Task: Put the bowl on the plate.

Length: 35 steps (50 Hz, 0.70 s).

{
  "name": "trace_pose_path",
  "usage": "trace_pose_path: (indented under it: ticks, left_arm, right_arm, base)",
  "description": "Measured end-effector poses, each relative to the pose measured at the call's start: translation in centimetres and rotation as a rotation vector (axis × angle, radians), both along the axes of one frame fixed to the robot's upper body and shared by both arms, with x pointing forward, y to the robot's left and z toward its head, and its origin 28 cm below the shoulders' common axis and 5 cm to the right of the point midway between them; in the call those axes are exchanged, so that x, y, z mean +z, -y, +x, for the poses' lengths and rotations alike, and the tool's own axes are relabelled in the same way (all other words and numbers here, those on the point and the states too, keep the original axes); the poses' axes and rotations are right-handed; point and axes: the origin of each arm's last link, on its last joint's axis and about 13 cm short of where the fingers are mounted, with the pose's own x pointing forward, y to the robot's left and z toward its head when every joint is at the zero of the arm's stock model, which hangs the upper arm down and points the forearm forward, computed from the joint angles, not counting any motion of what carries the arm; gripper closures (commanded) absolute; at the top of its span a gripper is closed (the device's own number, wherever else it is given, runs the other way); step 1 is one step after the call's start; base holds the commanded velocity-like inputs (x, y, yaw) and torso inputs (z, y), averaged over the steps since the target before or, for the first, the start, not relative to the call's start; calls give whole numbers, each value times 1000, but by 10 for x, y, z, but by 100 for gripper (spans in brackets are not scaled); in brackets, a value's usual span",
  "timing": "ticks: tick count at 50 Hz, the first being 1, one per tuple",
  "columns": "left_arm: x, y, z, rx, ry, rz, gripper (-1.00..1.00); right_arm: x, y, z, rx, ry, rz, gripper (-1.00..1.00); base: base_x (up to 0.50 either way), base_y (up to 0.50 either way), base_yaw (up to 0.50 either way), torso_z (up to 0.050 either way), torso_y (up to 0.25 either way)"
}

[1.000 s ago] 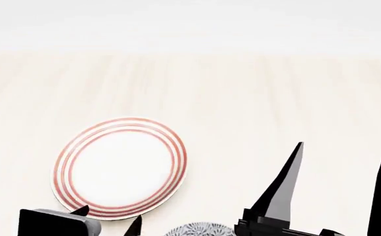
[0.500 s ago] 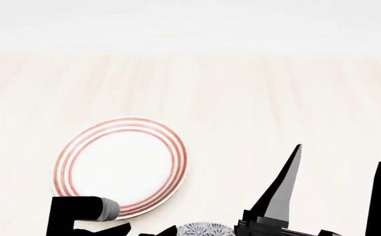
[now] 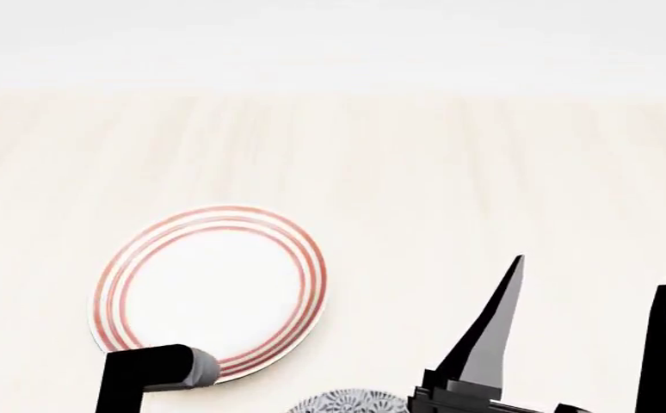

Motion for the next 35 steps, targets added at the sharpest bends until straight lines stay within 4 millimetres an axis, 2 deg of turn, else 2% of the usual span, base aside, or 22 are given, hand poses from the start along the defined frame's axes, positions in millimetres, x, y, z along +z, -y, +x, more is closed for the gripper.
trace_pose_path:
  ticks: [35]
  left_arm:
    - [-14,5,-6,-76,36,92,-100]
  right_arm:
    - [-3,-2,-2,14,-8,0,-100]
  base:
    - [0,0,0,0,0]
